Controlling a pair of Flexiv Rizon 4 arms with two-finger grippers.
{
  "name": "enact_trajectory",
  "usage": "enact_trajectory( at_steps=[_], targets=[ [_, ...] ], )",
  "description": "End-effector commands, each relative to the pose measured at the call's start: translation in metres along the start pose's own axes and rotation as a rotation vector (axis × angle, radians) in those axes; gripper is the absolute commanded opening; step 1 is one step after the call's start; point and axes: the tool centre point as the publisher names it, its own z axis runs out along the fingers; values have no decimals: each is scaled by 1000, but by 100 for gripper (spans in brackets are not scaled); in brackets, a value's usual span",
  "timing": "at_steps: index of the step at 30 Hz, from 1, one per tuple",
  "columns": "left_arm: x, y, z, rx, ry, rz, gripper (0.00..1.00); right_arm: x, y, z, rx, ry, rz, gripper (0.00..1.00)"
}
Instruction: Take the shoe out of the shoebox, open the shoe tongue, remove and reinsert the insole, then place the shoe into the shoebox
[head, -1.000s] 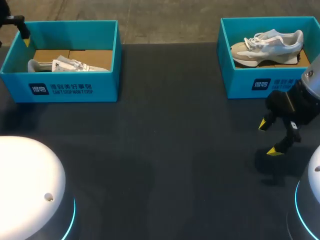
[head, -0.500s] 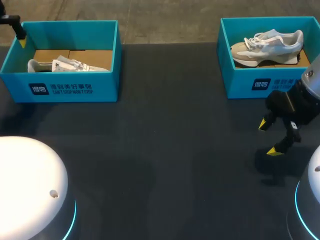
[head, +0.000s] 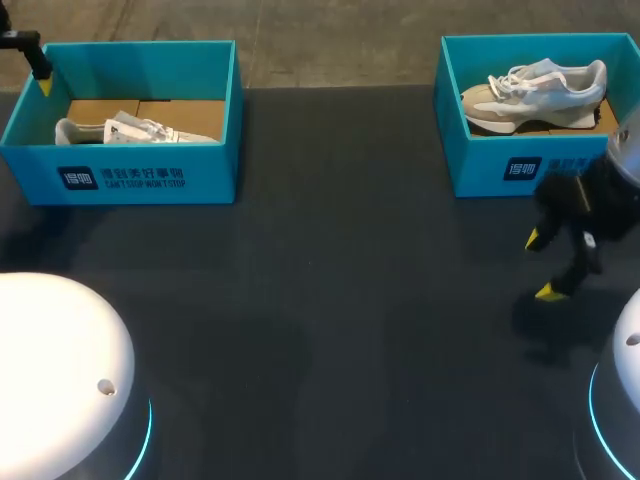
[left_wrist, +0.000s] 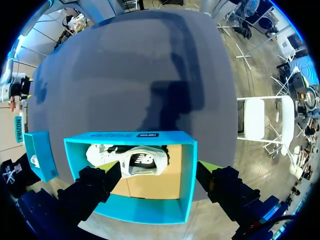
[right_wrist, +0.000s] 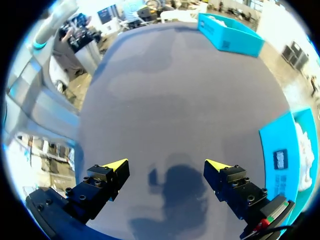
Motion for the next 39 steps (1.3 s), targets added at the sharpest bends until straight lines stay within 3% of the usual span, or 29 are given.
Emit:
enact_trajectory(
  at_steps=[1,9,15,17,19,32,35,39],
  targets=[
    [0,-1,0,-2,3,0,100,-28,6,-19,76,16,137,100],
    [0,-1,0,-2,3,0,100,-74,4,-58,225,-48,459,100],
    [0,-1,0,-2,3,0,100,-104,5,-94,239,-123,587,100],
    [0,-1,0,-2,3,0,100,-114,1,-107,250,-198,693,100],
    [0,-1,0,-2,3,0,100,-116,3,-120,177,-298,698,100],
    [0,-1,0,-2,3,0,100,-116,3,-120,177,-298,698,100],
    [0,-1,0,-2,3,0,100,-140,-7,-122,232,-346,930,100],
    [0,-1,0,-2,3,0,100,-173,-15,-138,267,-407,1093,100]
  ],
)
